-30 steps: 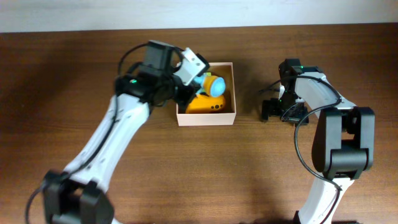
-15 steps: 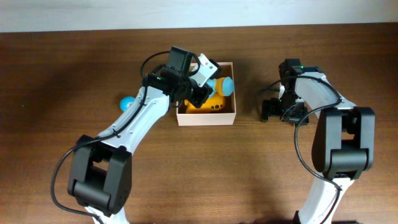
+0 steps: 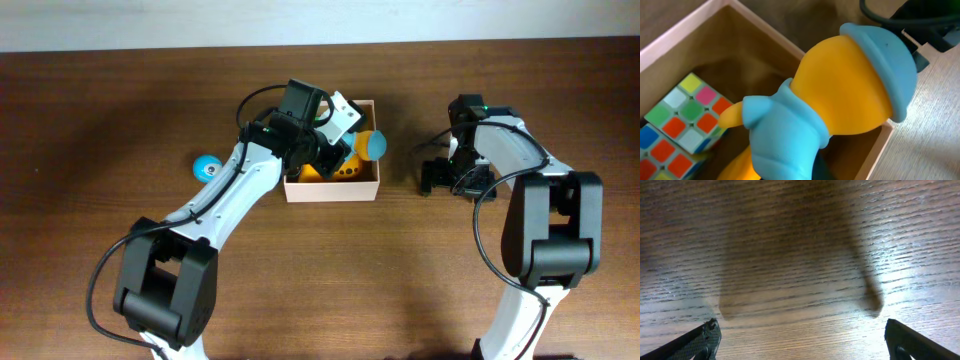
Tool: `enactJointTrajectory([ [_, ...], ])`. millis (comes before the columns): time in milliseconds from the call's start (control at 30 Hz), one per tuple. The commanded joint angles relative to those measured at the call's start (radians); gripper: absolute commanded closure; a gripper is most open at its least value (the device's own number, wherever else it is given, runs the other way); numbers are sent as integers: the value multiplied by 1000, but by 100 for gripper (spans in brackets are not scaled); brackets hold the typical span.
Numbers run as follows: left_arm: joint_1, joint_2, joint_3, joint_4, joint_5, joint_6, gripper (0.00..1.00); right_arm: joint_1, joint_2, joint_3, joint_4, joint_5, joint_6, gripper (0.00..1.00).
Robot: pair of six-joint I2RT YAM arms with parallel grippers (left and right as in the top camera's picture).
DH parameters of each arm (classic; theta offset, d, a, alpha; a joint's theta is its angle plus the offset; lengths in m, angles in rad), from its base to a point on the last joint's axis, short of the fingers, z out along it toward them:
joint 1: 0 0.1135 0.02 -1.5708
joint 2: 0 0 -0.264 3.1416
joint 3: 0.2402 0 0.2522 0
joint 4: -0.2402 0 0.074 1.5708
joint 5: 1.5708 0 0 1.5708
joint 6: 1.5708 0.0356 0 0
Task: Pack container
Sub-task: 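Lower the duck figure into the box and open the left gripper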
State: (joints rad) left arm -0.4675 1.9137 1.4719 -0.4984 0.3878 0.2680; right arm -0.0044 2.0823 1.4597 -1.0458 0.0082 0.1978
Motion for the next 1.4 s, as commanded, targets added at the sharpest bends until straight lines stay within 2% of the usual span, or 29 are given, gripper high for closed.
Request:
enactJointTrajectory([
  [0, -4, 16, 16, -16, -68, -67, 98, -4, -11, -3, 0, 15, -6, 1],
  [100, -4, 16, 16, -37, -165, -211, 98, -4, -11, -3, 0, 15, -6, 1],
  [567, -66, 16, 16, -33, -180, -684, 98, -4, -11, -3, 0, 15, -6, 1],
  [900, -95, 16, 16, -69, -183, -919, 98, -4, -11, -3, 0, 16, -6, 1],
  [1100, -95, 16, 16, -77, -183, -938, 98, -4, -11, -3, 0, 15, -6, 1],
  [1133, -95, 16, 16, -77, -183, -938, 94, -4, -11, -3, 0, 15, -6, 1],
  [1300, -95, 16, 16, -66, -183, -933, 47, -4, -11, -3, 0, 15, -6, 1],
  [1367, -95, 16, 16, -54, -183, -933, 36, -4, -11, -3, 0, 16, -6, 1],
])
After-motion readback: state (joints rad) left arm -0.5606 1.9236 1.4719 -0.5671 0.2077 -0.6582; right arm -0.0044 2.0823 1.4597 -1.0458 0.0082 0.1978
